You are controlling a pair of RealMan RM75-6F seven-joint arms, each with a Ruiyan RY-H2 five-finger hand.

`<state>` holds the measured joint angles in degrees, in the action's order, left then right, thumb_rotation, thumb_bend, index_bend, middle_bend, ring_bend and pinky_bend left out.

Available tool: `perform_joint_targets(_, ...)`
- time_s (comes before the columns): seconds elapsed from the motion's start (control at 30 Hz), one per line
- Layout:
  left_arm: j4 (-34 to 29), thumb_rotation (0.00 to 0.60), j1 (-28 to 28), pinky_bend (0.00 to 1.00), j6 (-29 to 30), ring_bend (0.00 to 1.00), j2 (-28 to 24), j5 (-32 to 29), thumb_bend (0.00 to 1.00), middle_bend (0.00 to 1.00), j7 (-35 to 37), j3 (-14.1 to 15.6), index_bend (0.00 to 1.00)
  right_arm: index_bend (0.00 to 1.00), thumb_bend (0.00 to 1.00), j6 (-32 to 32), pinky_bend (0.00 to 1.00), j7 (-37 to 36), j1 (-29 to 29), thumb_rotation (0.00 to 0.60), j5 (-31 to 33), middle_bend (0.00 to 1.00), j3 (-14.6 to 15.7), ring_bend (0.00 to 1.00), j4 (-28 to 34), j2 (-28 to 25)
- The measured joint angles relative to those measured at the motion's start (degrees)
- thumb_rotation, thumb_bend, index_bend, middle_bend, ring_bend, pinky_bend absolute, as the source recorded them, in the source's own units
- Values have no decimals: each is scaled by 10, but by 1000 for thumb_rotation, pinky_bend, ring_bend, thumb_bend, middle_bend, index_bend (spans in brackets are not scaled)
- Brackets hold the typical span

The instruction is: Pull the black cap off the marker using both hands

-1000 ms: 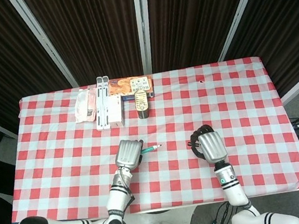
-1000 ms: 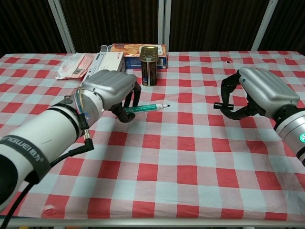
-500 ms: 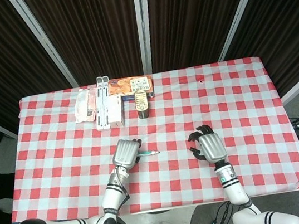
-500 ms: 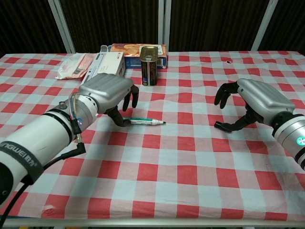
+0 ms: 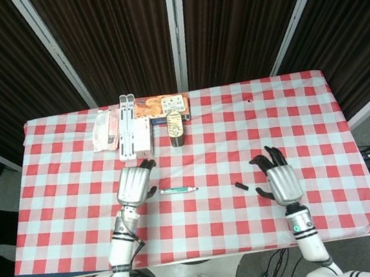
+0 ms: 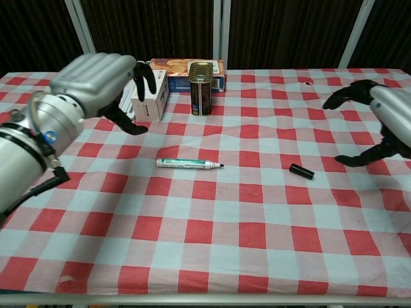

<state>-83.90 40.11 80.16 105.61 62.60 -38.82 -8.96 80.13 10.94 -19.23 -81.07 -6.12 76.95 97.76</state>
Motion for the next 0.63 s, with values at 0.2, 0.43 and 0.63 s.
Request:
perform_joint_targets(0.2,-59,600,-72,201,64,139,-78,64,94,185,30,68,247,149,20,48,0,10,76,600,0,163,44,0,59,-92)
perform_joint_targets(0.43,-32,600,-199,195,182,133,-106,161,94,186,105,150,242,121,26,115,0,9,157,600,-6,151,88,0,83,-140)
perform_joint_targets(0.63,-19,600,-288,176,225,133,-123,178,93,192,159,186,242,119,26,125,0,10,177,600,-24,149,97,0,82,-135)
